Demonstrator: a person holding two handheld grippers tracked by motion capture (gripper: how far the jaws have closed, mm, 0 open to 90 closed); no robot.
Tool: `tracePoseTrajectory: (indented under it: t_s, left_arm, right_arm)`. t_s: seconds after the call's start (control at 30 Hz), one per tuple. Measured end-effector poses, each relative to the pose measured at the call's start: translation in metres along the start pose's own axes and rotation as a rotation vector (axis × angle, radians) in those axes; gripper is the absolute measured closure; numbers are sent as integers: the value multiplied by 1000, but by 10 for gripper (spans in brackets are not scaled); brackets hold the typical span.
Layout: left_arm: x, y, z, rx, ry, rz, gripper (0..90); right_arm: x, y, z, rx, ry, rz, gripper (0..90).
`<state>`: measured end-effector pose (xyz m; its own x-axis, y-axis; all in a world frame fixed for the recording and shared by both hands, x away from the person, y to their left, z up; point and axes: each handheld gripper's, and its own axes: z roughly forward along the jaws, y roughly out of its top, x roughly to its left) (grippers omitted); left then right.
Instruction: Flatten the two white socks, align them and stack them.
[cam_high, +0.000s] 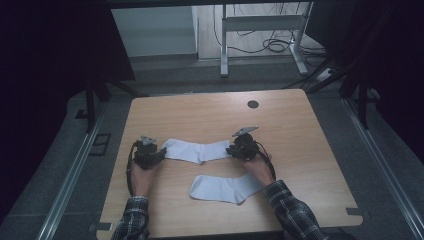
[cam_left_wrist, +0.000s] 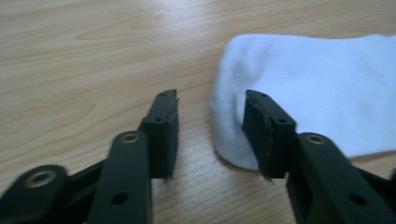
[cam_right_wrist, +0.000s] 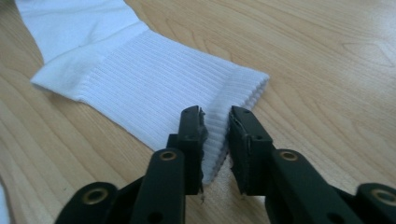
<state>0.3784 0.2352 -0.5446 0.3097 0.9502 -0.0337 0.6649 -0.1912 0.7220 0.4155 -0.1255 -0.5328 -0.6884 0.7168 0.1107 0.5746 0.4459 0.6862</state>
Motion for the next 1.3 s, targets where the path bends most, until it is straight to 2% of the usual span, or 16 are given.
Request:
tracePoseTrajectory:
  t_s: [0.17, 0.3, 0.4, 0.77, 0.9, 1.3]
  left_arm:
    - [2, 0, -1, 3, -33, -35, 726]
    - [2, 1, -1, 13, -47, -44, 801]
    - [0, 2, -2, 16, -37, -35, 831]
    - [-1, 6, -11, -31, -48, -38, 851]
    - [-3, 8, -16, -54, -53, -38, 851]
    - [-12, 12, -28, -84, -78, -16, 851]
  right_arm:
    - [-1, -1, -1, -1, 23, 33, 824]
    - [2, -1, -1, 1, 9, 9, 846]
    - [4, 0, -2, -1, 4, 0, 854]
    - [6, 3, -12, -18, 12, -18, 859]
    - [7, 5, -20, -27, 10, -26, 858]
    - [5, 7, -42, -56, 7, -50, 857]
